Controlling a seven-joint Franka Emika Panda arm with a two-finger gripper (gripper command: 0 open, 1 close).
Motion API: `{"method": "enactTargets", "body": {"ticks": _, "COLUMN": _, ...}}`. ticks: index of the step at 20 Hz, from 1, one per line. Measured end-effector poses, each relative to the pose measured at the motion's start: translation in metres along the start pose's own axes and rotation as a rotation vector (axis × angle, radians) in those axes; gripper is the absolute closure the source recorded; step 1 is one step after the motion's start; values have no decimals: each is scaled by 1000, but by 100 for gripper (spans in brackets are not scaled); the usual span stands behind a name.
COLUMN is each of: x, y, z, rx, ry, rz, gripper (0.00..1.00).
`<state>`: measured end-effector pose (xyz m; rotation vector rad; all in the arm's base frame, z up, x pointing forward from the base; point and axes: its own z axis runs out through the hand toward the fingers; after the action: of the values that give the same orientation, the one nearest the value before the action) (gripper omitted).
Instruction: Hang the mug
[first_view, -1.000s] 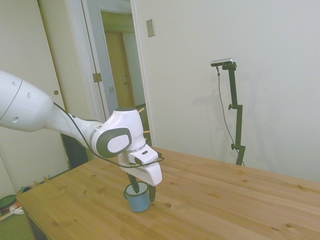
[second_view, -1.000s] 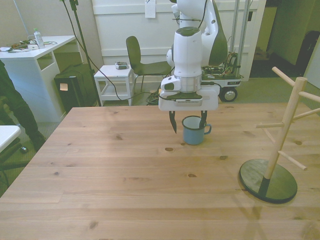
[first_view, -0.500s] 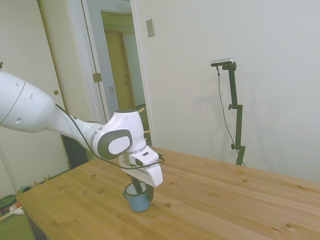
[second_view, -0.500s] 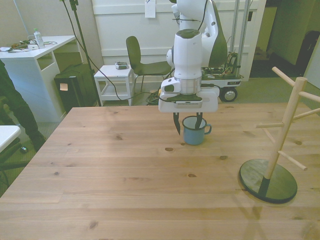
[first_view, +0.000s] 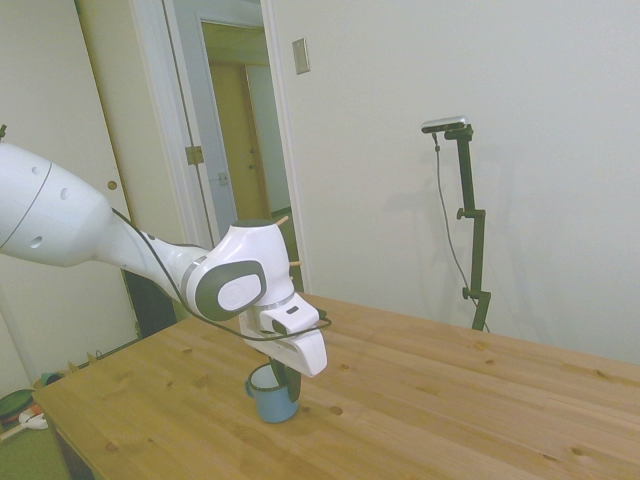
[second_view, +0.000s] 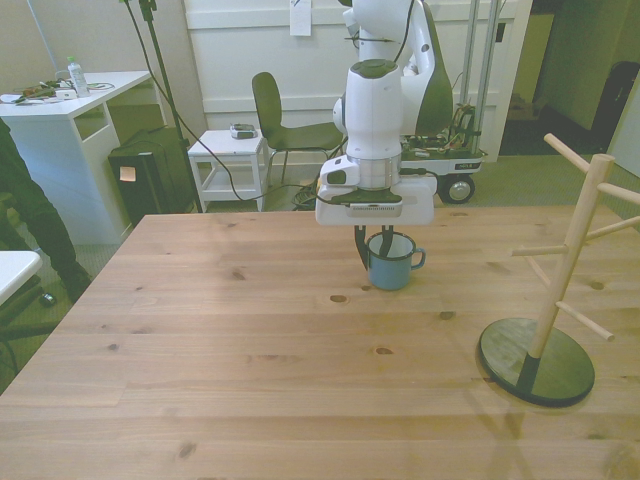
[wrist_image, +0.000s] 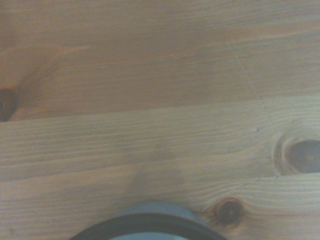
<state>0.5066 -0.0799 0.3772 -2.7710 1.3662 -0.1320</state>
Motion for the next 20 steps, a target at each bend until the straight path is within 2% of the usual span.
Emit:
{"method": "enactTargets", "body": {"ticks": 8, "x": -1, "y": -1, "z": 0, "rx": 0, "ry": 1, "rz": -4, "gripper": 100}}
{"method": "enactTargets", "body": {"ticks": 12, "x": 0, "y": -2, "z": -8, "rx": -12, "ry": 28, "rz": -36, "gripper": 100}}
{"method": "enactTargets", "body": {"ticks": 15, "x": -1, "y": -1, "z": -33, "rx": -24, "ry": 60, "rz": -72, "gripper": 100}}
{"method": "enactTargets", "body": {"ticks": 20, "x": -10, "y": -4, "z": -100, "rx": -19, "ry": 128, "rz": -138, "gripper": 100}}
